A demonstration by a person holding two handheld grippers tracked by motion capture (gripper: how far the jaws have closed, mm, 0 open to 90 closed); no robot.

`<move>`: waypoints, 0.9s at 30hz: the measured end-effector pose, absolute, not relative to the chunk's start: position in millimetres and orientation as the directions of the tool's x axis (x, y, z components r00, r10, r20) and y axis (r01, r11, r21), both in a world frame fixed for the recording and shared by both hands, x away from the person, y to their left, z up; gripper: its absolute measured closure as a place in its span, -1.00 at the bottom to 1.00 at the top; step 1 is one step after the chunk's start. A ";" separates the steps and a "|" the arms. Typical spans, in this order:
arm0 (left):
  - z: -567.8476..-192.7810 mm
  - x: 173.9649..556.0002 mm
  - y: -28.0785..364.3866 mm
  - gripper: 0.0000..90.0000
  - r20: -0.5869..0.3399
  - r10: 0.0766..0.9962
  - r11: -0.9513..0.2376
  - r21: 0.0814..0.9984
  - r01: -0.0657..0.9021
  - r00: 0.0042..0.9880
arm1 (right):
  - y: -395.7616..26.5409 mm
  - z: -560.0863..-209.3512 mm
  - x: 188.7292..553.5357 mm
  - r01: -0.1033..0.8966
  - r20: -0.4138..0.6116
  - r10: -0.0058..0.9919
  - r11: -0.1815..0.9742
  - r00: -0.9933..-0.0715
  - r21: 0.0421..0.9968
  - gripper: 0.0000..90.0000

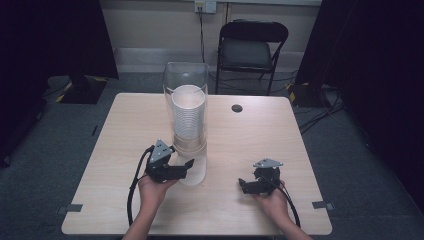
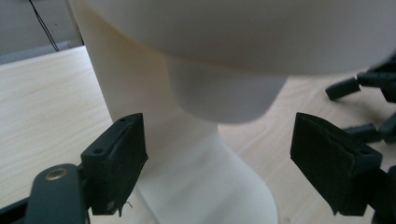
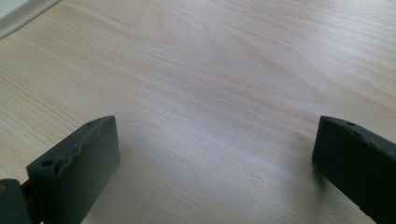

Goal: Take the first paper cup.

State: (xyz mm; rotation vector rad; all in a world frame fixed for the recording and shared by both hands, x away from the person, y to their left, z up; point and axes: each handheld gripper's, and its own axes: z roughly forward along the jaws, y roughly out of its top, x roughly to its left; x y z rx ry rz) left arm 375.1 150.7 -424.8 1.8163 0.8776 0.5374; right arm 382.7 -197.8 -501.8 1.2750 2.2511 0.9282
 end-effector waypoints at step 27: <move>-481.9 381.6 137.8 -0.16 0.055 0.760 -0.339 0.883 0.323 0.648 | -197.7 -501.8 379.6 0.600 -0.012 0.858 0.368 -0.513 0.710 -0.99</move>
